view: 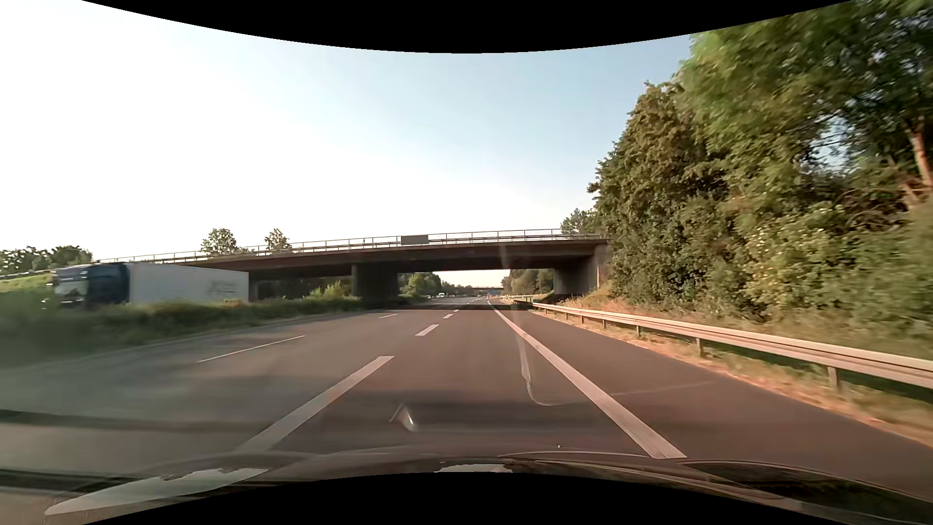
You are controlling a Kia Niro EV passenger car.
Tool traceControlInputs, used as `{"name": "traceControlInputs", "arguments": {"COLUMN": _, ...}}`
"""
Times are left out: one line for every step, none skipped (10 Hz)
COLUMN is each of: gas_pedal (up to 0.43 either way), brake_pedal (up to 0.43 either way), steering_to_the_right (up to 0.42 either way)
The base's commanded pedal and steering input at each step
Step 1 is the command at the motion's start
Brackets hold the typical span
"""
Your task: Follow the waypoints while adhering to traffic rules and regulations
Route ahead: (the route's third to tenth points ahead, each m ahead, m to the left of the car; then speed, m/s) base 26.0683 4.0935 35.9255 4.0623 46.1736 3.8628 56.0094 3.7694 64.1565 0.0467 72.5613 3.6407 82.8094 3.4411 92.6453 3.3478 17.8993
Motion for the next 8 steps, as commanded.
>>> {"name": "traceControlInputs", "arguments": {"gas_pedal": 0.13, "brake_pedal": 0.0, "steering_to_the_right": -0.002}}
{"name": "traceControlInputs", "arguments": {"gas_pedal": 0.138, "brake_pedal": 0.0, "steering_to_the_right": -0.003}}
{"name": "traceControlInputs", "arguments": {"gas_pedal": 0.15, "brake_pedal": 0.0, "steering_to_the_right": -0.003}}
{"name": "traceControlInputs", "arguments": {"gas_pedal": 0.157, "brake_pedal": 0.0, "steering_to_the_right": -0.002}}
{"name": "traceControlInputs", "arguments": {"gas_pedal": 0.169, "brake_pedal": 0.0, "steering_to_the_right": -0.003}}
{"name": "traceControlInputs", "arguments": {"gas_pedal": 0.169, "brake_pedal": 0.0, "steering_to_the_right": -0.002}}
{"name": "traceControlInputs", "arguments": {"gas_pedal": 0.169, "brake_pedal": 0.0, "steering_to_the_right": -0.002}}
{"name": "traceControlInputs", "arguments": {"gas_pedal": 0.169, "brake_pedal": 0.0, "steering_to_the_right": -0.002}}
